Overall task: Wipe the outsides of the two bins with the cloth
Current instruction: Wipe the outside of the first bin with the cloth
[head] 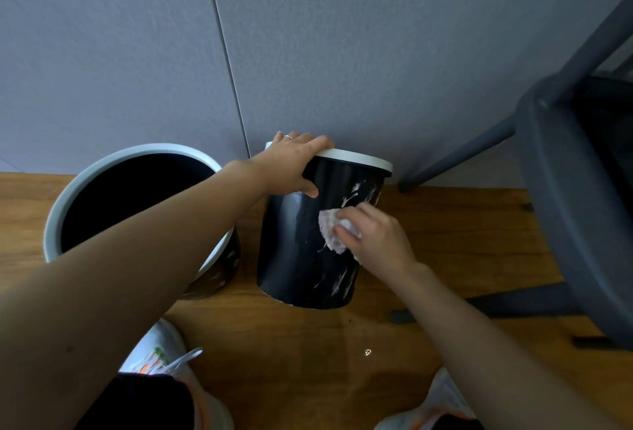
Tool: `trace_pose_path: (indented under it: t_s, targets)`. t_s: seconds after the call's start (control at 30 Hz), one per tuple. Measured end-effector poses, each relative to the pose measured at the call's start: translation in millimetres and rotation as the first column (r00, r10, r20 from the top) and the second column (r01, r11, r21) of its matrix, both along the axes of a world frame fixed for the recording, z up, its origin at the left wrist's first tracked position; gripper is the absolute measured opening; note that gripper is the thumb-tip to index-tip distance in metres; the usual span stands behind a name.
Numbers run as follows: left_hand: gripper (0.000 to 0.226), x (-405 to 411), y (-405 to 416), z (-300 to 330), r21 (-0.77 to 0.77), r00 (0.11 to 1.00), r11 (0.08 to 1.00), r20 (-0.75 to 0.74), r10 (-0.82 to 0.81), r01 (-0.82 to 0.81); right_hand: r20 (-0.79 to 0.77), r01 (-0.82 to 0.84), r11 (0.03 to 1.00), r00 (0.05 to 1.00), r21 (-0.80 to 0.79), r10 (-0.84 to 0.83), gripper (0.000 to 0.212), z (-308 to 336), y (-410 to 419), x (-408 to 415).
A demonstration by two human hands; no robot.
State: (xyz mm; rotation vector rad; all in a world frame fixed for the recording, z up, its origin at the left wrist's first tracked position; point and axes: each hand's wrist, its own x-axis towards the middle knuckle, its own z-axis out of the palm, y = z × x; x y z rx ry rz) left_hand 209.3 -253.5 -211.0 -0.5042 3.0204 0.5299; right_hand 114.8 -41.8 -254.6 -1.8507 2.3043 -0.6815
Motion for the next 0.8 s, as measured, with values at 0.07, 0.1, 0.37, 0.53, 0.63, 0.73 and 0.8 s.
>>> trace_pose_path:
  t_s: [0.07,0.1,0.37,0.53,0.63,0.73,0.8]
  targets:
    - [0.076,0,0,0,-0.007,1.000,1.000,0.003,0.000,0.000,-0.025,-0.006,1.000,1.000,-0.003,0.006,0.018,4,-4,-8]
    - [0.076,0,0,0,-0.009,1.000,1.000,0.004,0.000,0.000,-0.030,0.017,1.000,0.999,-0.014,-0.018,0.017,7,-8,-14]
    - [0.073,7,-5,-2,0.009,1.000,1.000,-0.011,-0.002,0.002,-0.012,0.199,0.977,0.980,-0.077,-0.200,0.017,19,-28,-29]
    - [0.072,6,-6,-2,0.012,1.000,1.000,-0.015,-0.011,0.011,-0.037,-0.068,0.995,0.997,0.069,0.070,0.015,-1,7,3]
    - [0.072,6,-5,-1,0.020,1.000,1.000,-0.007,-0.013,0.013,-0.011,-0.024,0.998,1.000,0.062,0.024,0.018,3,3,-5]
    - [0.074,7,-5,0,0.013,1.000,1.000,-0.005,-0.011,0.011,0.015,0.175,0.984,0.984,-0.024,-0.175,0.019,13,-17,-22]
    - [0.074,7,-6,-1,0.010,1.000,1.000,-0.009,-0.013,0.013,0.008,0.255,0.965,0.967,-0.059,-0.255,0.020,18,-27,-27]
